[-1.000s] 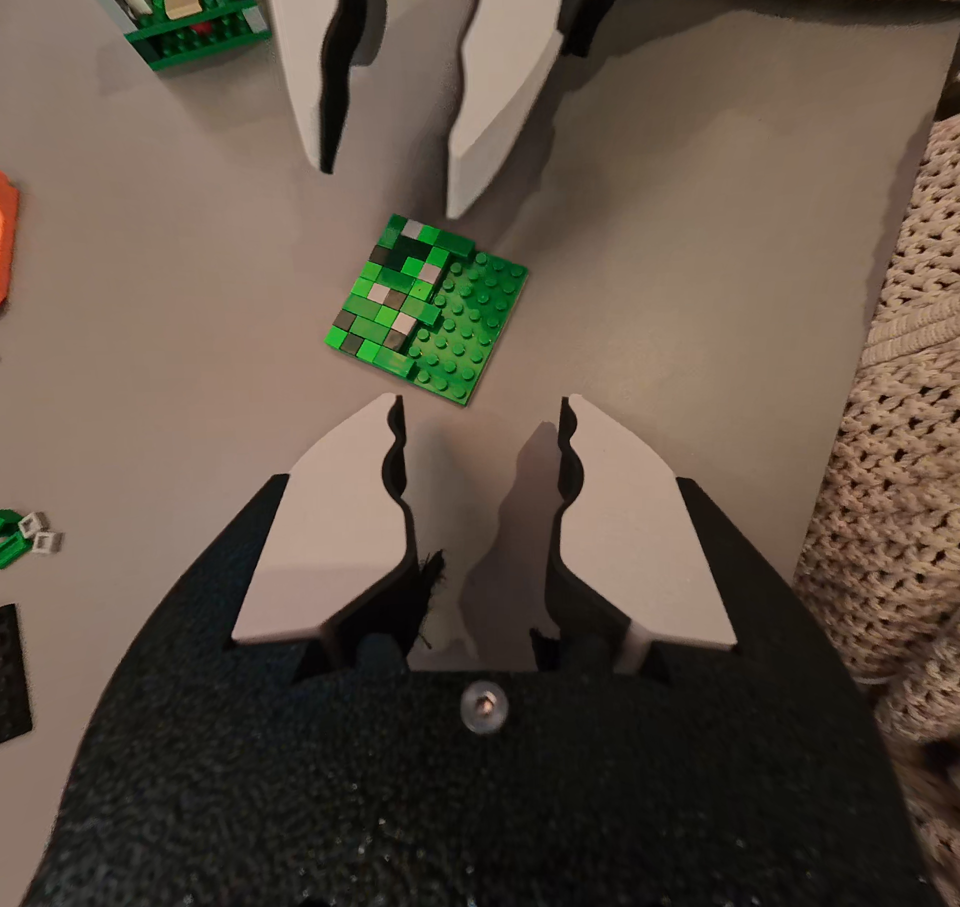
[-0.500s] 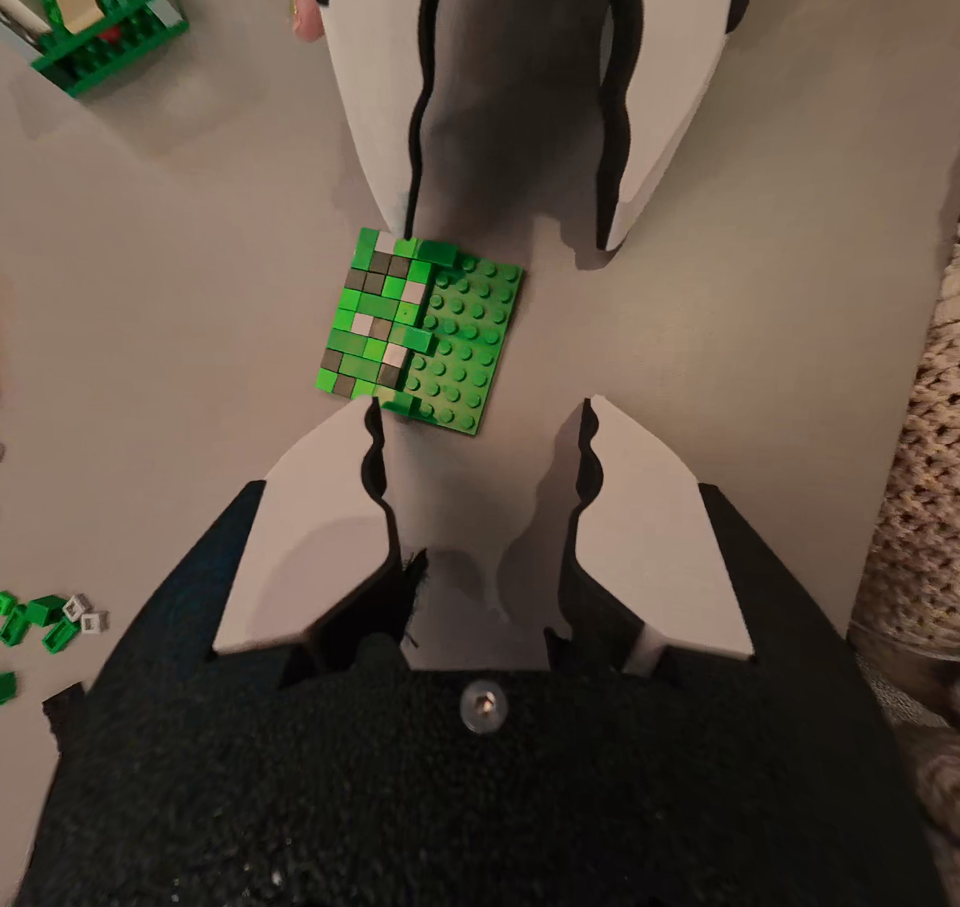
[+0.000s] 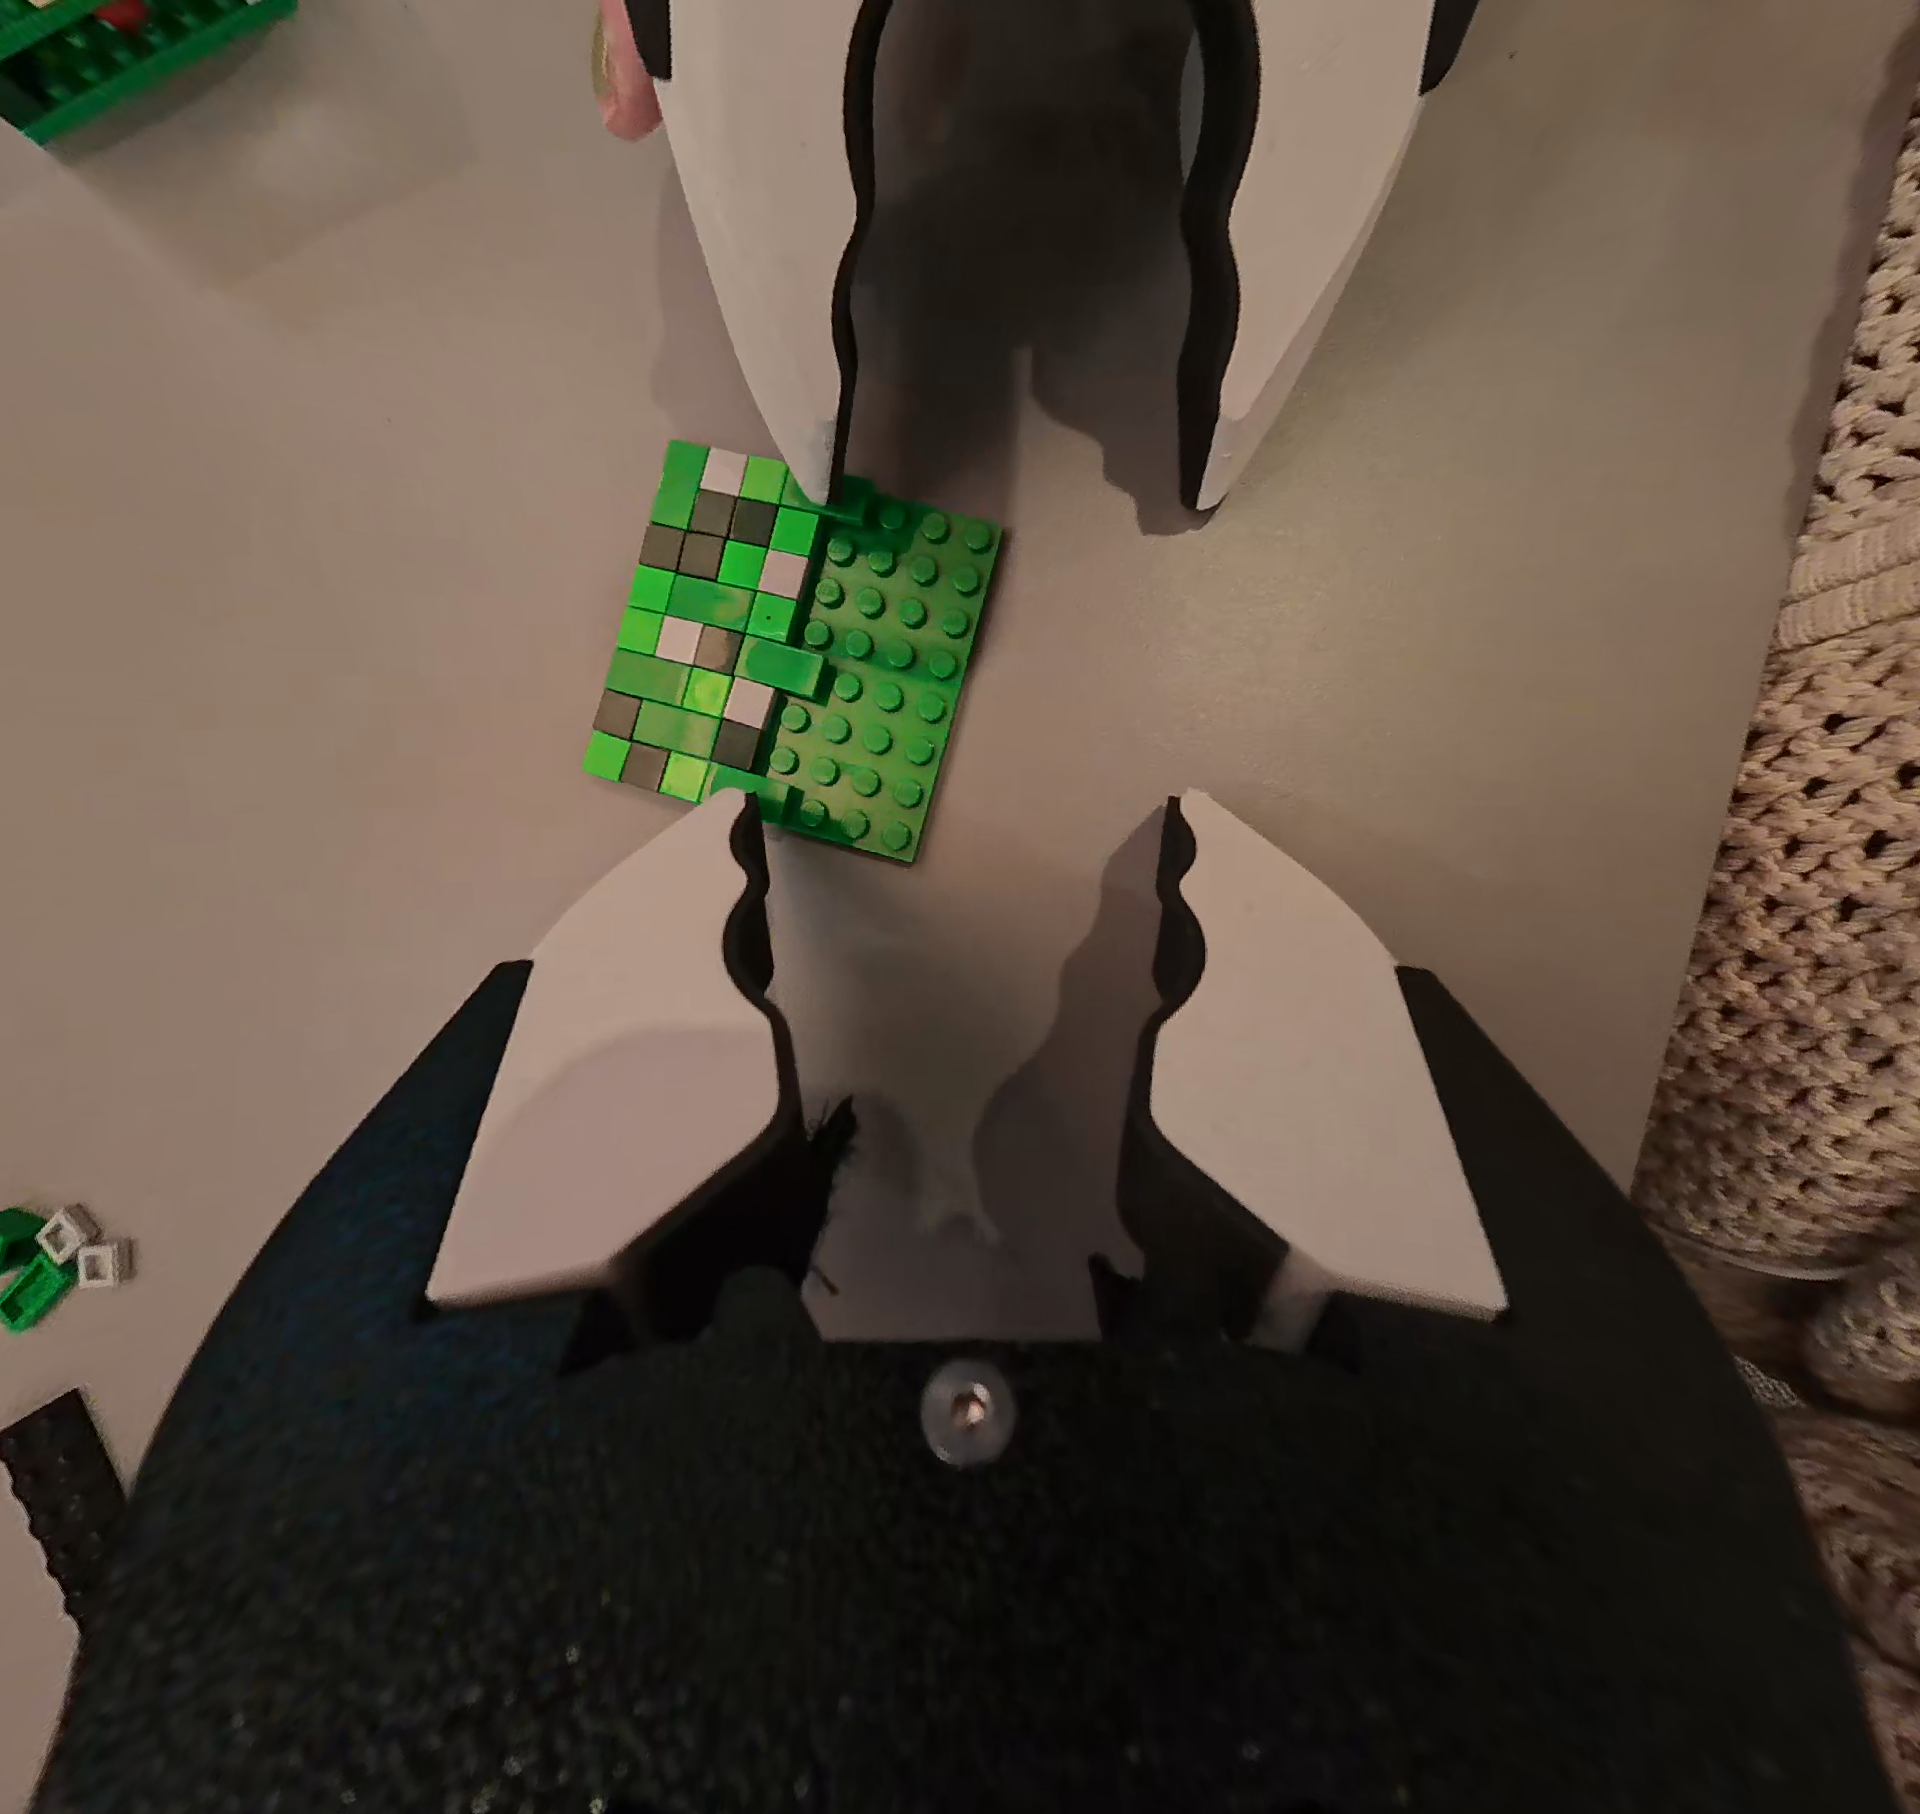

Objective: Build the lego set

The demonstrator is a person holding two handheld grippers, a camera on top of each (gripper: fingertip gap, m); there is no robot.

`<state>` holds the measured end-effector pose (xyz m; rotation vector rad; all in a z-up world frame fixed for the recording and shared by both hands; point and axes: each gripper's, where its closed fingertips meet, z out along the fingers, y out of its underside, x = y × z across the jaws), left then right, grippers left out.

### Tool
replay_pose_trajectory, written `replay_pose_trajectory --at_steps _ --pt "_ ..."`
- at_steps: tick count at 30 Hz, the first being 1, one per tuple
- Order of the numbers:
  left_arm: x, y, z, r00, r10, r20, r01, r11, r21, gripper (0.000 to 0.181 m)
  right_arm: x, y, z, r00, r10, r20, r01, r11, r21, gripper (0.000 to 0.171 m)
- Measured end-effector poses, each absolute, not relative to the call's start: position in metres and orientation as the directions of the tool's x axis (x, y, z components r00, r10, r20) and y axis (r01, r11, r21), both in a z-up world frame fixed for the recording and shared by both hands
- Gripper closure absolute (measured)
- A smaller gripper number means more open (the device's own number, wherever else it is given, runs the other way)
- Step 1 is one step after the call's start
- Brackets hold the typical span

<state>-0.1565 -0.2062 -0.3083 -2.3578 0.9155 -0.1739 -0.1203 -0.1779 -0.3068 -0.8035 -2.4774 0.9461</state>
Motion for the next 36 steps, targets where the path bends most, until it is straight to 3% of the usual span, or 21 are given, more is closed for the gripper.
replay_pose_trajectory --at_steps 16,26,36 --pt "-0.166 -0.195 -0.292 0.726 -0.667 -0.166 -0.614 -0.522 -0.592 0.113 -0.127 -0.163 -0.295 -0.723 0.674 0.15 0.361 0.554 -0.75 0.111" --pt "-0.17 -0.196 -0.279 0.753 -0.624 -0.209 -0.559 -0.441 -0.702 0.112 -0.129 -0.156 -0.288 -0.709 0.689 0.147 0.327 0.507 -0.797 0.11" --pt "-0.17 -0.198 -0.281 0.776 -0.583 -0.243 -0.554 -0.443 -0.705 0.113 -0.133 -0.153 -0.284 -0.677 0.719 0.158 0.335 0.492 -0.803 0.11"
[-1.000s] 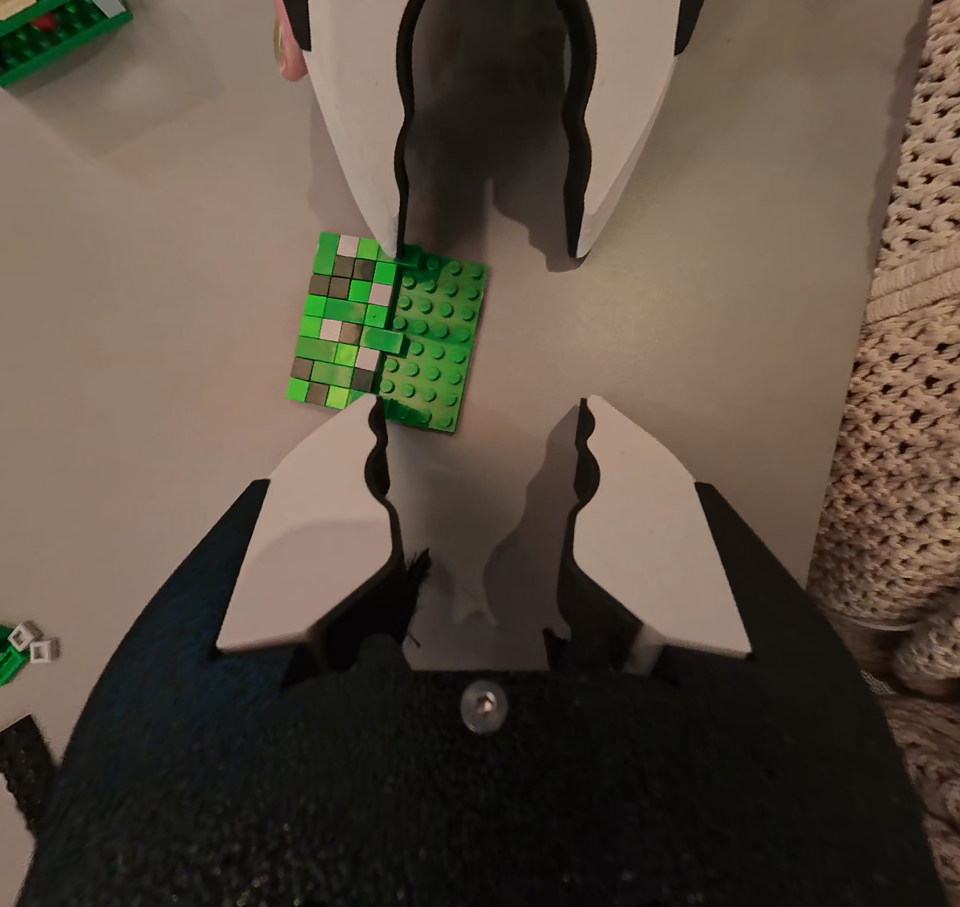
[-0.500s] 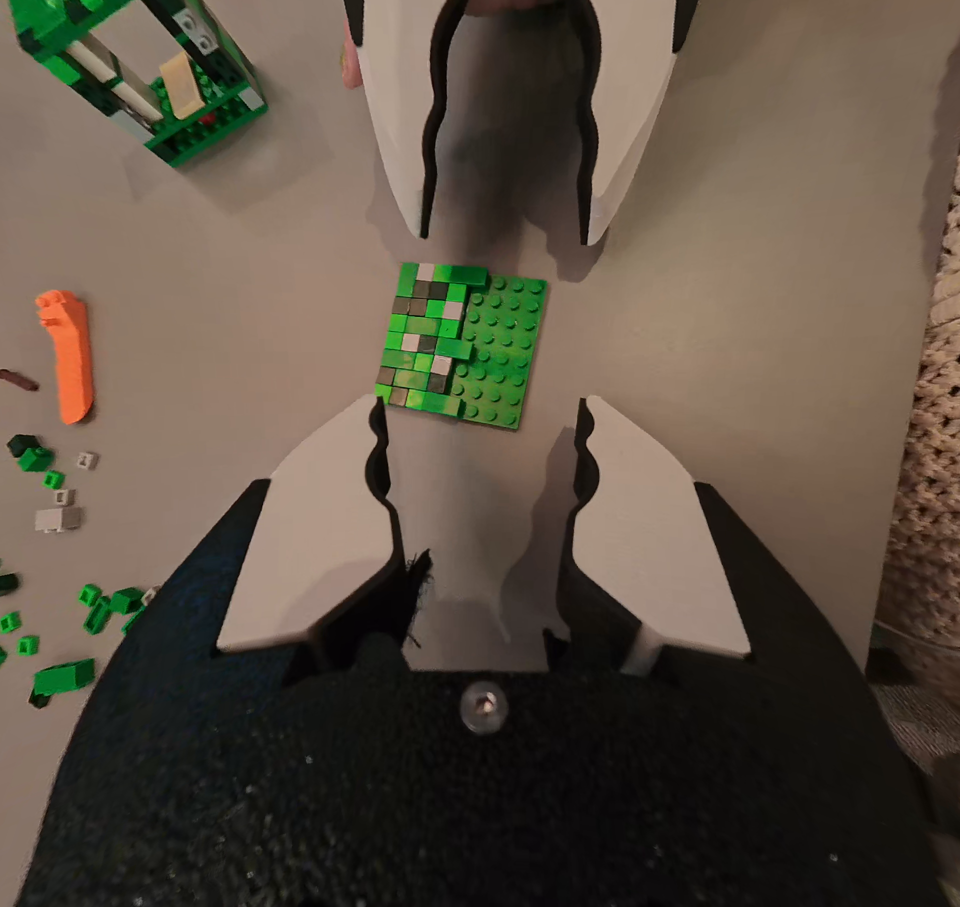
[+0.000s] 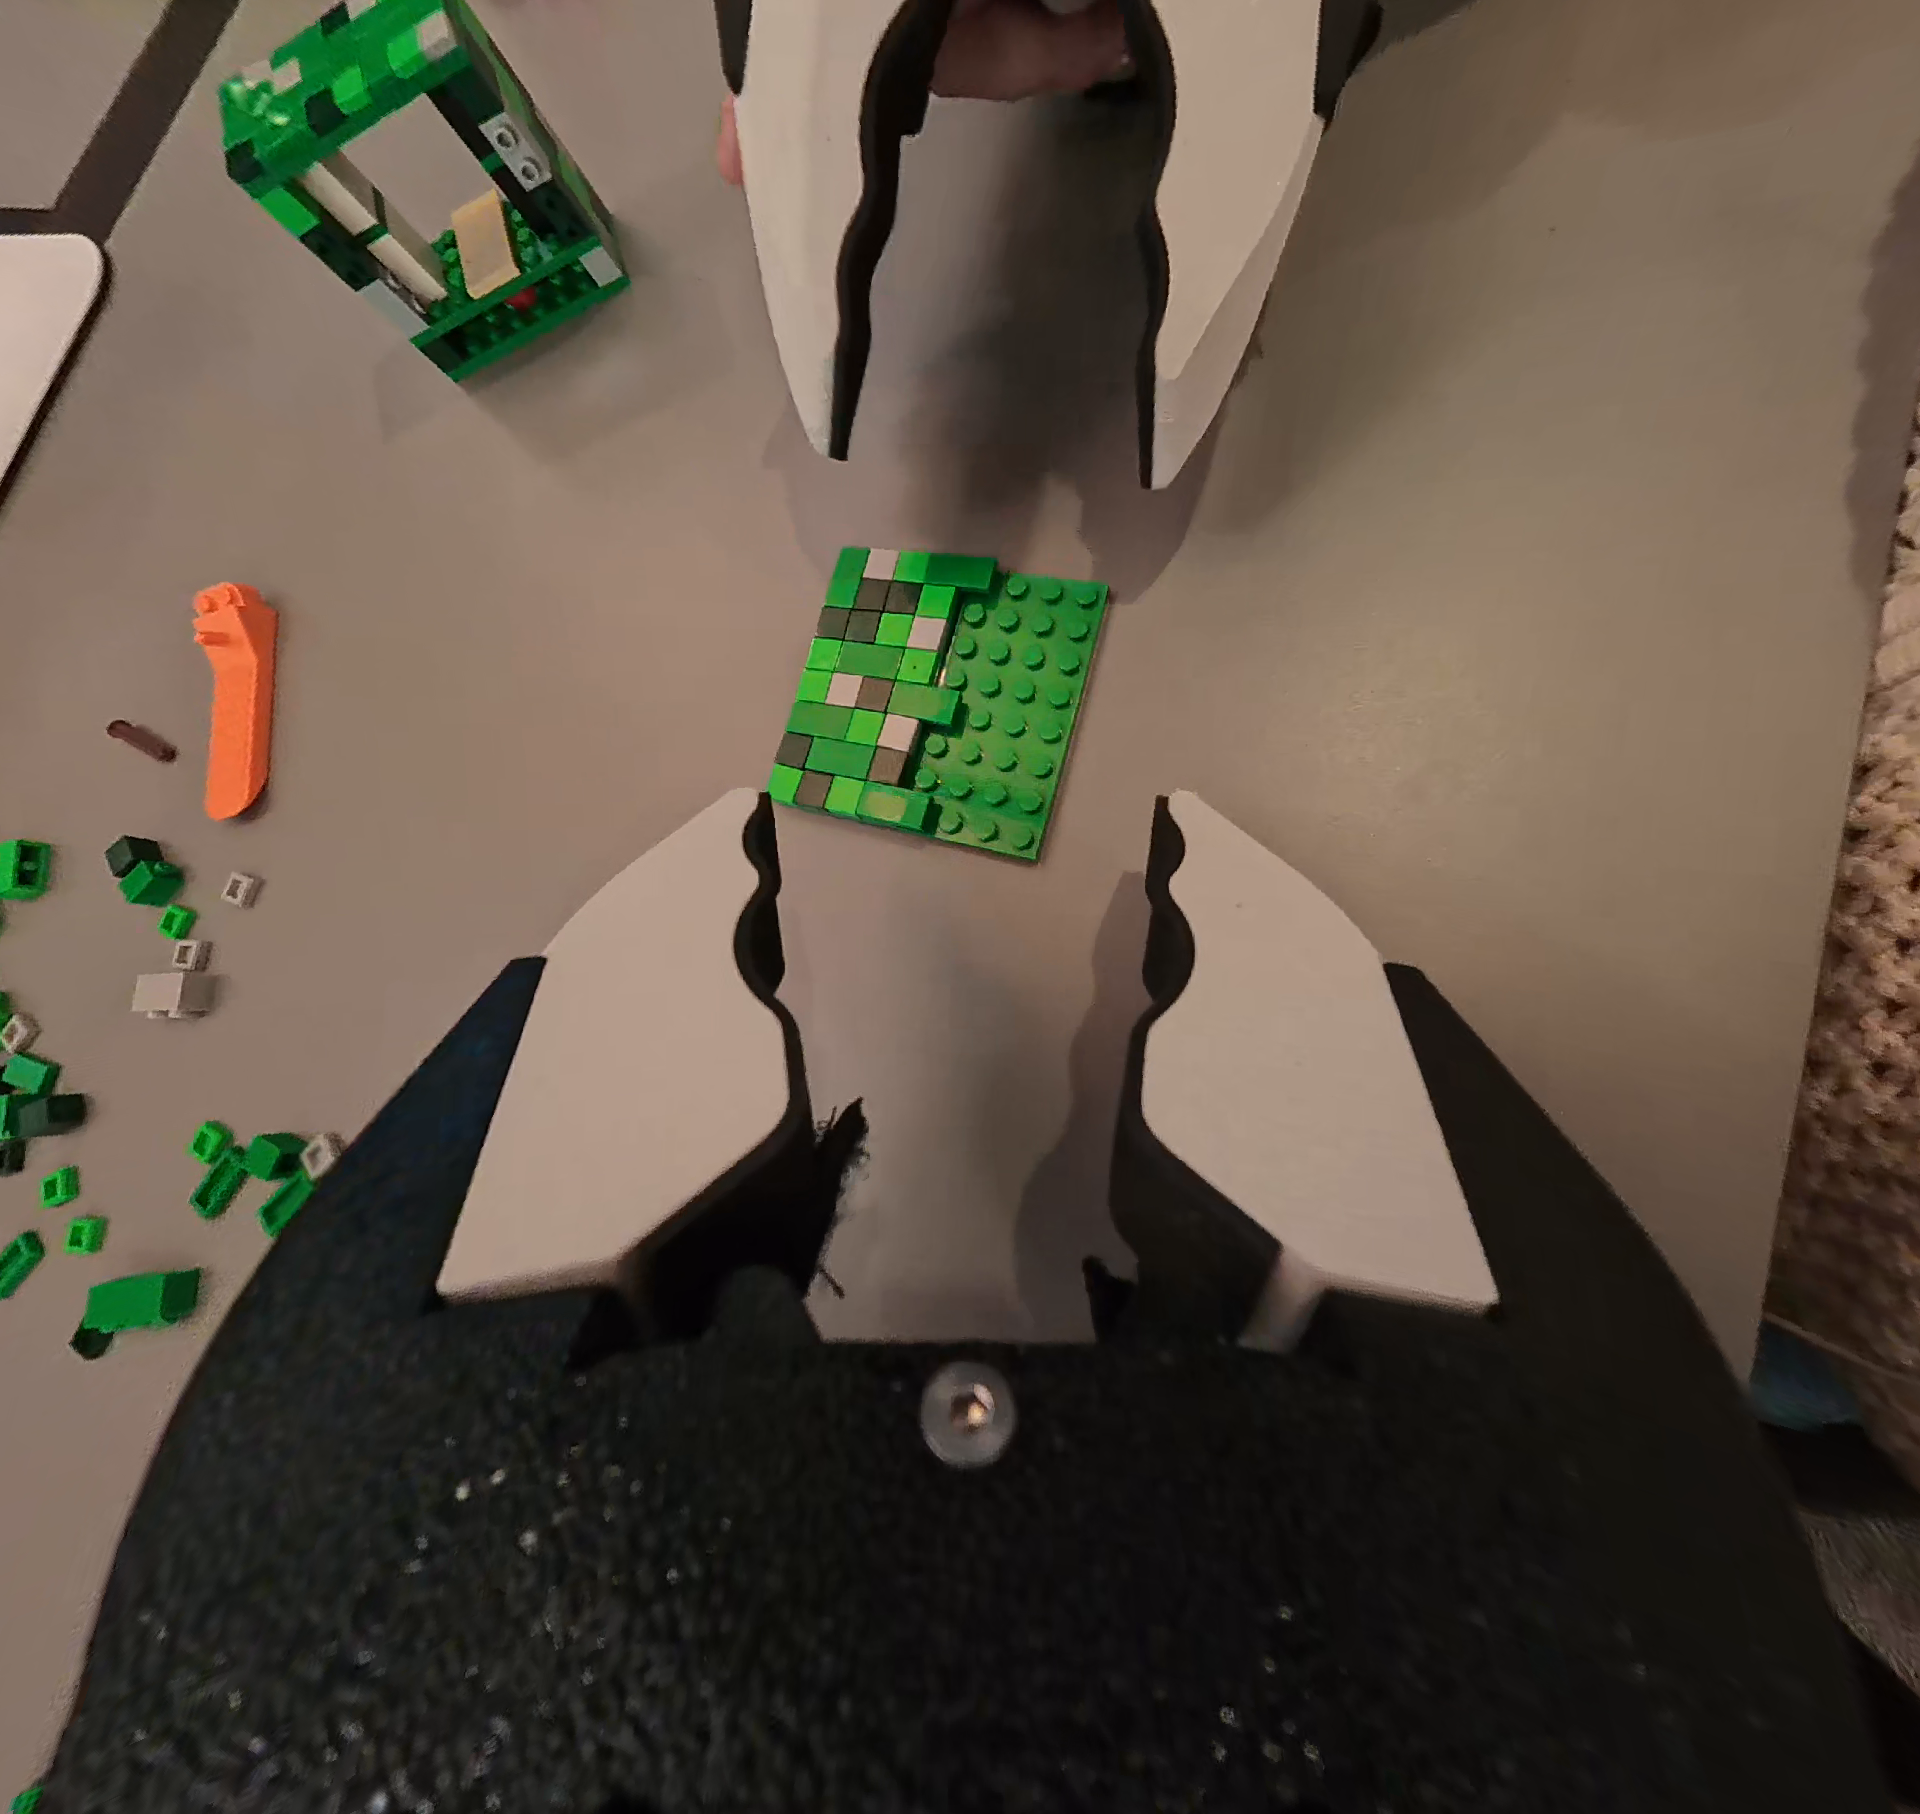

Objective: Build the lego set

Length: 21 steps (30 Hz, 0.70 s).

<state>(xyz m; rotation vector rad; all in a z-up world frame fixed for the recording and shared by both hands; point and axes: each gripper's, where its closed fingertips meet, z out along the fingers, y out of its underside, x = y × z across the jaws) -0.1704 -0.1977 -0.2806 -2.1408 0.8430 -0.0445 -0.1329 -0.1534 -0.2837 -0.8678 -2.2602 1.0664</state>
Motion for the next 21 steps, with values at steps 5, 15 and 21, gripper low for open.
replay_pose_trajectory --at_steps 5,15,21 --pt "-0.17 -0.203 -0.276 0.81 -0.54 -0.231 -0.498 -0.425 -0.756 0.121 -0.133 -0.162 -0.282 -0.679 0.712 0.179 0.343 0.524 -0.779 0.112" --pt "-0.171 -0.205 -0.27 0.809 -0.53 -0.255 -0.51 -0.417 -0.752 0.122 -0.161 -0.156 -0.294 -0.666 0.746 0.012 0.547 0.499 -0.672 0.109" --pt "-0.172 -0.21 -0.274 0.809 -0.533 -0.248 -0.513 -0.433 -0.741 0.123 -0.169 -0.149 -0.303 -0.698 0.716 0.027 0.608 0.611 -0.507 0.119"
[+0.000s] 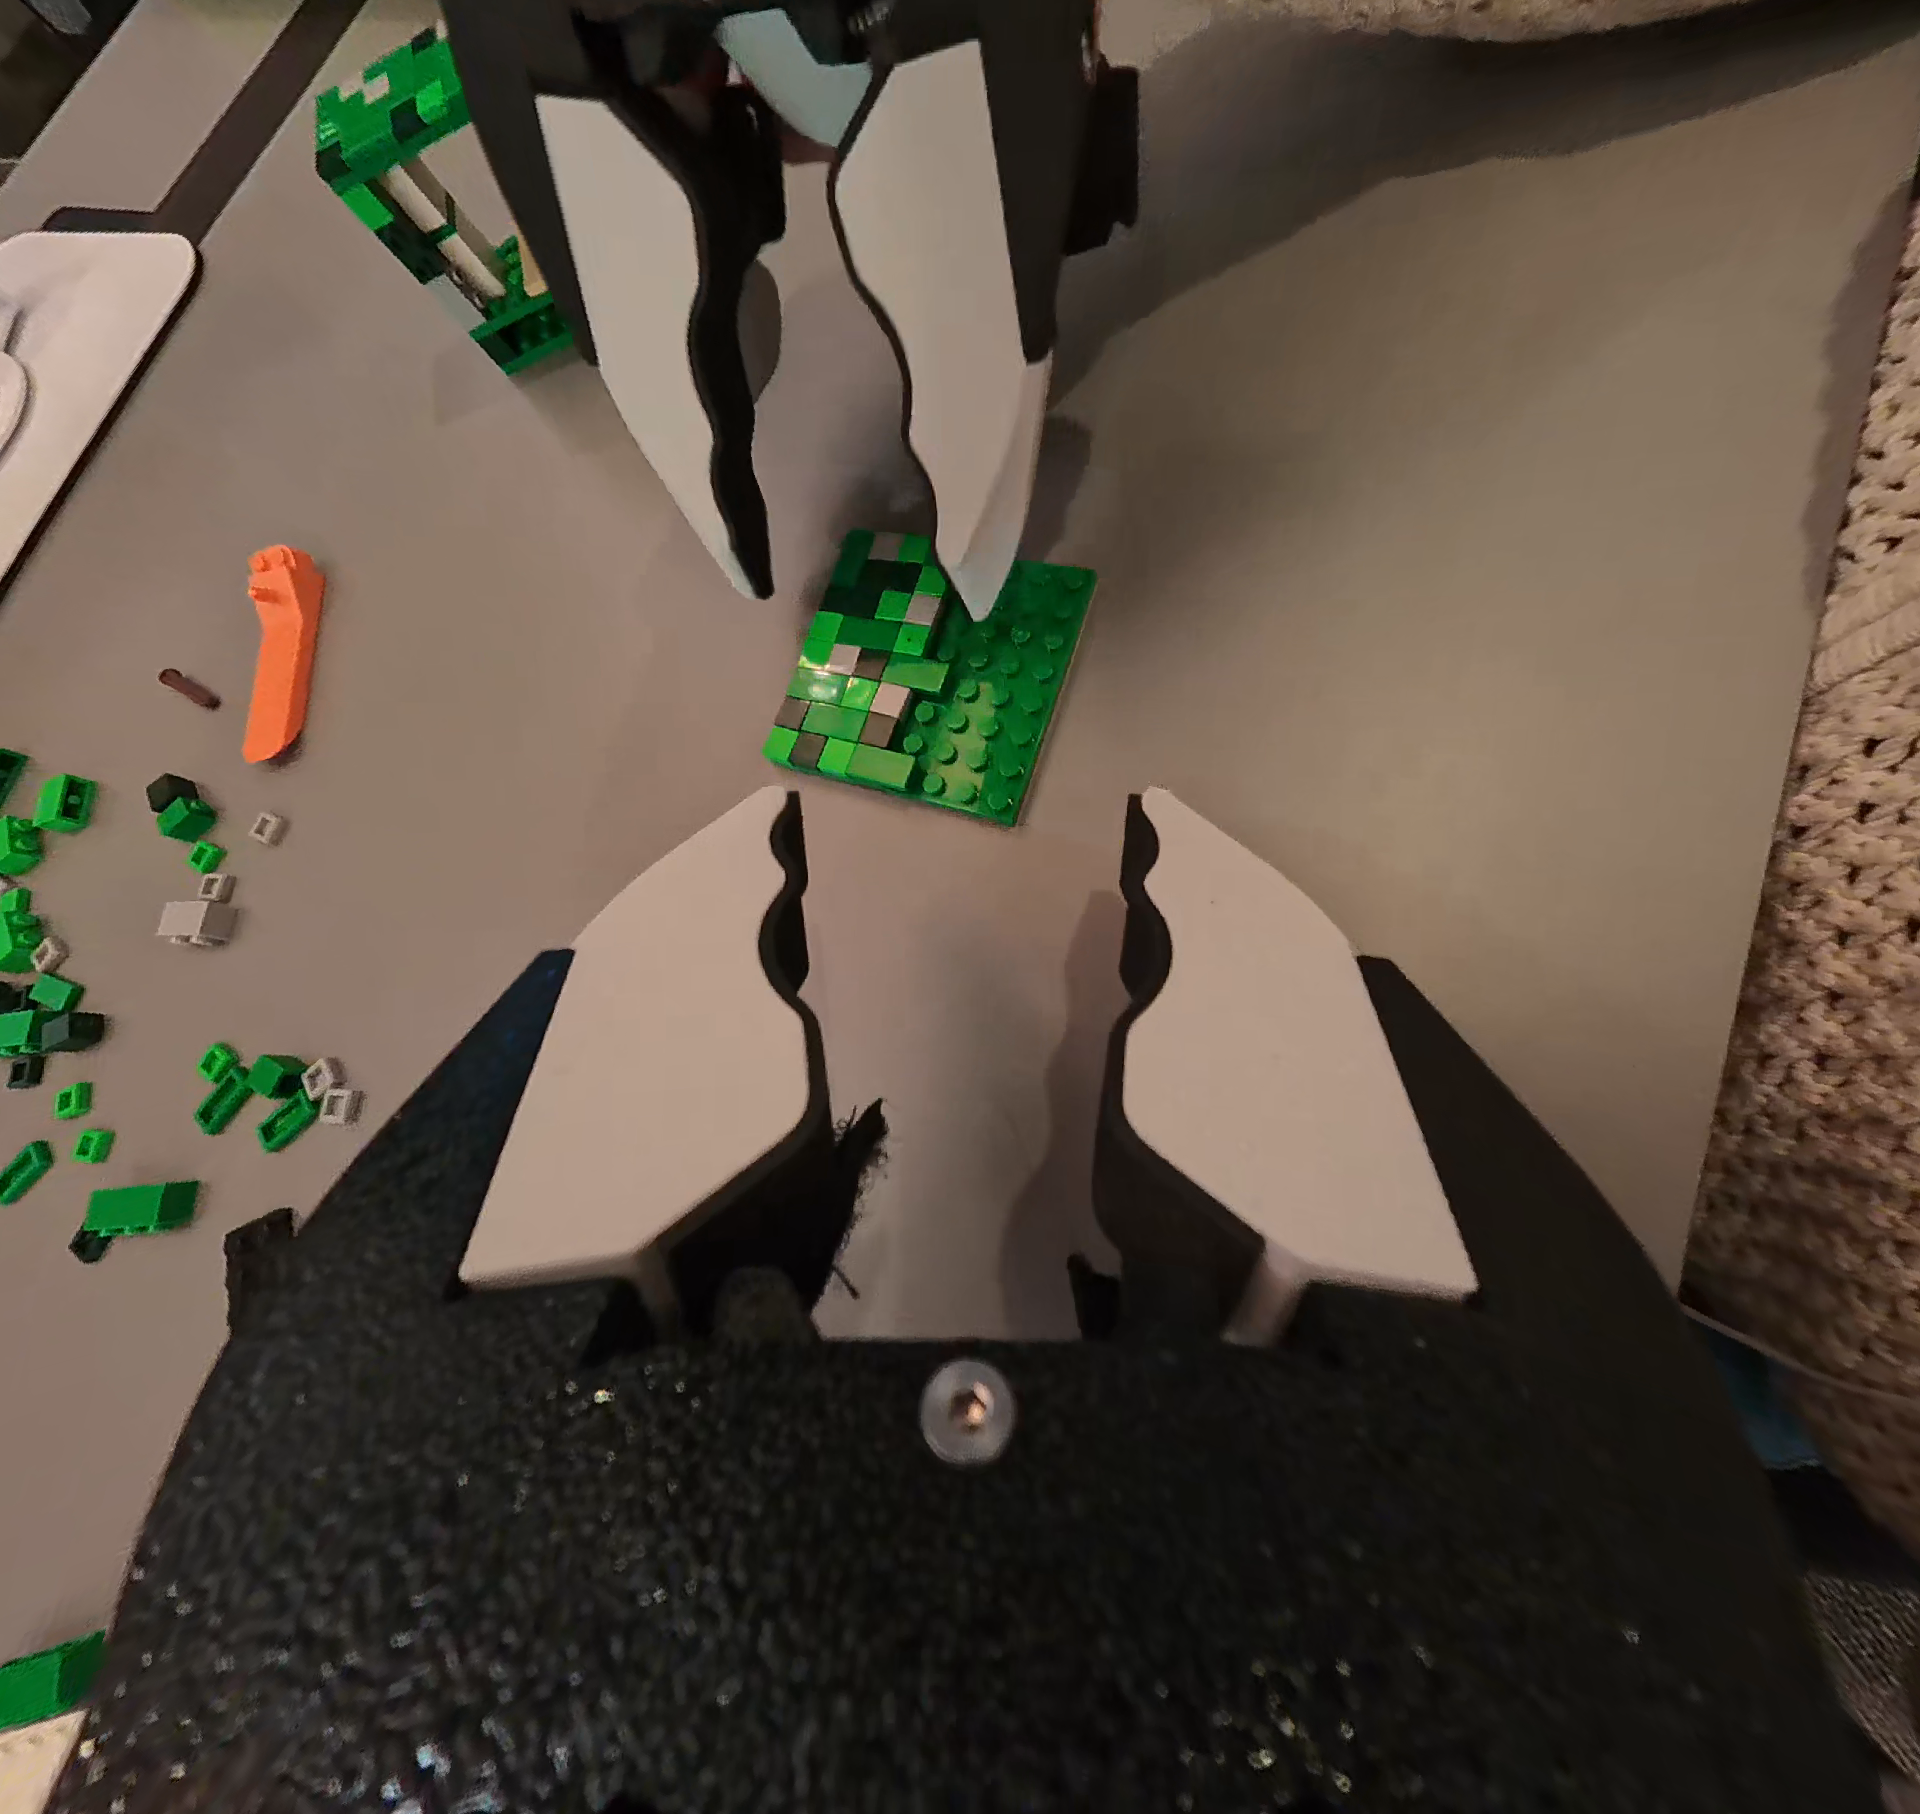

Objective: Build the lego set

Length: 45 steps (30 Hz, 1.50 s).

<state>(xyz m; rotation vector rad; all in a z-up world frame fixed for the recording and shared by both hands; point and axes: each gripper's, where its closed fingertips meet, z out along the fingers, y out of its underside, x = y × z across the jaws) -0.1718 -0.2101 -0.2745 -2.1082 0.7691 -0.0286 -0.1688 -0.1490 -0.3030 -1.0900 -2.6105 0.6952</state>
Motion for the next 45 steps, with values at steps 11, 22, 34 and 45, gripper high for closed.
replay_pose_trajectory --at_steps 11,22,34,45 --pt "-0.174 -0.212 -0.275 0.813 -0.524 -0.254 -0.508 -0.427 -0.748 0.123 -0.163 -0.151 -0.31 -0.74 0.671 -0.043 0.632 0.673 -0.385 0.133" --pt "-0.174 -0.202 -0.284 0.791 -0.545 -0.277 -0.546 -0.424 -0.723 0.123 -0.145 -0.145 -0.303 -0.707 0.7 -0.101 0.634 0.564 -0.529 0.138" --pt "-0.146 -0.174 -0.293 0.735 -0.645 -0.208 -0.557 -0.401 -0.727 0.121 -0.13 -0.152 -0.294 -0.754 0.653 0.074 0.444 0.588 -0.676 0.138" --pt "-0.141 -0.164 -0.301 0.694 -0.719 -0.022 -0.544 -0.505 -0.67 0.12 -0.122 -0.147 -0.296 -0.737 0.67 0.085 0.457 0.588 -0.667 0.123"
